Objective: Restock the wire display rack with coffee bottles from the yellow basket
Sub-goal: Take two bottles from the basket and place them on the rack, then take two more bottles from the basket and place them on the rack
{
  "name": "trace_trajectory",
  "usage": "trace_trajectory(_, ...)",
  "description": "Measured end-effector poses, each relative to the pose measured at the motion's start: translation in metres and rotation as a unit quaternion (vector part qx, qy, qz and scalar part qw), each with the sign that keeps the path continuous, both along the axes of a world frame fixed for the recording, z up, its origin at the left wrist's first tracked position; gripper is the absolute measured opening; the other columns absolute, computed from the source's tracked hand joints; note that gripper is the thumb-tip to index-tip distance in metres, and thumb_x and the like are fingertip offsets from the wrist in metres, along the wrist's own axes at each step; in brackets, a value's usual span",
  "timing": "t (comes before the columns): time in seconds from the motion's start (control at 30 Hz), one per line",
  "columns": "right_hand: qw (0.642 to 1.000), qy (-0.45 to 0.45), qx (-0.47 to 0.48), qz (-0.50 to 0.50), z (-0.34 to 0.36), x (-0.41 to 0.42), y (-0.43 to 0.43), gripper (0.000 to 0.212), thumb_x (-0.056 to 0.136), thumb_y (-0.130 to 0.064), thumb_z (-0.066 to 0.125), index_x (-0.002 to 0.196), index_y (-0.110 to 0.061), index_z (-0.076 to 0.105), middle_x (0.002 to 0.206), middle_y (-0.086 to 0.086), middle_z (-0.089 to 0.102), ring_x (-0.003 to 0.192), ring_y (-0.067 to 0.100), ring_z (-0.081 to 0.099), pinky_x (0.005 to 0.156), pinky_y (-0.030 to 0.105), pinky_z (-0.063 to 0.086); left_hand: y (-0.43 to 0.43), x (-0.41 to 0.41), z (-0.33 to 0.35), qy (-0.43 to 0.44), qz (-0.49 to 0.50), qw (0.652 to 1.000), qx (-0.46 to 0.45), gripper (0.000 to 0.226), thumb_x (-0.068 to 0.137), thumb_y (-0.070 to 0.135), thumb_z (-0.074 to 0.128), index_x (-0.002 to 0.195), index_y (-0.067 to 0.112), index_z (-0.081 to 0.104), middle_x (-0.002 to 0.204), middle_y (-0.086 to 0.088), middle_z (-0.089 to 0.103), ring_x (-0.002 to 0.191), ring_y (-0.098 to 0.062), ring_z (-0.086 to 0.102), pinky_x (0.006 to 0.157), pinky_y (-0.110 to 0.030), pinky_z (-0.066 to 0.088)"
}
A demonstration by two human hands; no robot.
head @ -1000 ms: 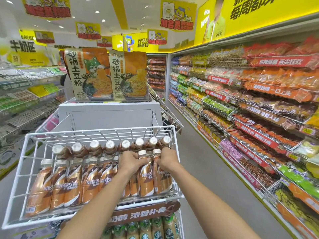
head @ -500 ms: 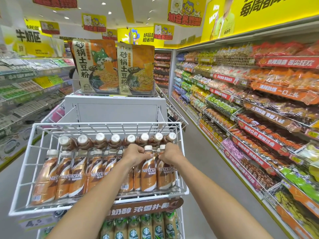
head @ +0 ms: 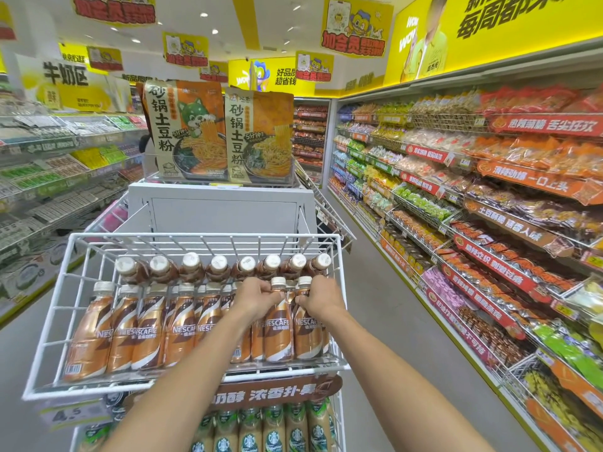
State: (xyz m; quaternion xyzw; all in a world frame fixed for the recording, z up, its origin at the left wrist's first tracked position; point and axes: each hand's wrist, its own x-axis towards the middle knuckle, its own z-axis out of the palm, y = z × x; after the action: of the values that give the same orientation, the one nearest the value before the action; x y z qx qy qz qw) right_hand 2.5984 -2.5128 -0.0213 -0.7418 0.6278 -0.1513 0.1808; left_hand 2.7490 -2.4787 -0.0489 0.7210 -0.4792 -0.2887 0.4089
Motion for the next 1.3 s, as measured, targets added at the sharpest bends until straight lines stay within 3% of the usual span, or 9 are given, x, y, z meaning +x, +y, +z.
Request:
trace_trajectory(0.1,1.0,-0.001,-0.012,0.009,0.0,-0.003,0.006,0.046,0.098,-0.031,0.073,0.067,-0.015,0.043,0.079,0.005,0.055,0.081,0.028,0.056,0.069,0.034,0.043,0.003,-0.011,0.001,-0.018,0.061,0.998,-0.009,0.029,0.085,0.028,0.081,0.069,0.02,0.058,0.07,0.004,0.057,0.065,-0.013,0.053,0.079,-0.035,0.052)
trace_trajectory(0.2,0.999,-0.01,0.006,0.033,0.002,-0.009,0.012,0.045,0.102,-0.034,0.065,0.068,-0.014,0.044,0.082,0.007,0.057,0.08,0.027,0.056,0.07,0.034,0.045,0.012,-0.021,0.003,-0.042,0.101,0.994,-0.028,0.029,0.085,0.033,0.081,0.074,0.025,0.055,0.073,0.011,0.057,0.071,-0.011,0.057,0.064,-0.027,0.041)
trace_trajectory(0.3,0.995,-0.031,0.014,0.09,0.009,-0.022,0.017,0.037,0.107,-0.04,0.055,0.087,-0.008,0.058,0.091,0.009,0.063,0.086,0.028,0.061,0.079,0.039,0.051,0.026,-0.024,0.003,-0.103,0.103,0.989,-0.018,0.034,0.089,0.042,0.073,0.096,0.011,0.062,0.09,-0.001,0.069,0.081,-0.017,0.062,0.07,-0.03,0.05)
trace_trajectory(0.4,0.982,0.011,-0.018,0.189,0.021,-0.04,0.026,0.061,0.108,-0.049,0.047,0.141,0.001,0.052,0.139,0.02,0.062,0.129,0.036,0.059,0.103,0.042,0.048,0.054,-0.019,0.008,-0.302,0.002,0.953,0.01,0.045,0.095,0.051,0.059,0.114,0.01,0.058,0.113,-0.009,0.065,0.1,-0.023,0.063,0.09,-0.04,0.057)
trace_trajectory(0.47,0.966,0.058,-0.031,0.25,0.03,-0.051,0.04,0.074,0.108,-0.054,0.044,0.153,0.004,0.041,0.156,0.022,0.049,0.144,0.037,0.048,0.116,0.043,0.041,0.076,-0.017,0.013,-0.429,-0.086,0.896,0.073,0.073,0.095,0.059,0.051,0.148,0.009,0.038,0.152,-0.016,0.044,0.14,-0.031,0.045,0.117,-0.048,0.04)
trace_trajectory(0.57,0.945,0.138,-0.046,0.292,0.036,-0.072,0.071,0.081,0.105,-0.062,0.041,0.159,-0.001,0.035,0.164,0.021,0.04,0.151,0.036,0.039,0.123,0.046,0.034,0.111,-0.025,0.023,-0.513,-0.147,0.832,0.153,0.09,0.095,0.065,0.043,0.162,0.018,0.006,0.169,-0.015,0.013,0.156,-0.033,0.016,0.127,-0.052,0.019)
trace_trajectory(0.87,0.92,0.245,-0.112,0.283,0.038,-0.159,0.216,0.078,0.103,-0.065,0.042,0.161,-0.013,0.032,0.162,0.017,0.039,0.148,0.038,0.038,0.118,0.052,0.039,0.238,-0.098,0.039,-0.517,-0.202,0.825,0.103,0.083,0.093,0.07,0.041,0.159,0.02,0.025,0.164,-0.008,0.032,0.15,-0.03,0.033,0.122,-0.054,0.031)
trace_trajectory(1.07,0.927,0.258,-0.068,0.262,0.024,-0.23,0.301,0.077,0.104,-0.067,0.037,0.16,-0.015,0.034,0.163,0.016,0.038,0.149,0.037,0.037,0.118,0.055,0.04,0.311,-0.149,0.01,-0.466,-0.243,0.841,0.131,0.064,0.095,0.065,0.044,0.134,0.015,0.05,0.135,-0.01,0.061,0.115,-0.025,0.059,0.104,-0.042,0.048)
trace_trajectory(1.3,0.946,0.239,-0.057,0.211,0.009,-0.346,0.342,0.075,0.106,-0.064,0.036,0.162,-0.015,0.033,0.163,0.016,0.039,0.148,0.037,0.039,0.118,0.052,0.039,0.339,-0.249,0.013,-0.48,-0.256,0.832,0.107,0.075,0.098,0.064,0.041,0.145,0.006,0.046,0.147,-0.018,0.053,0.131,-0.033,0.054,0.111,-0.045,0.044)
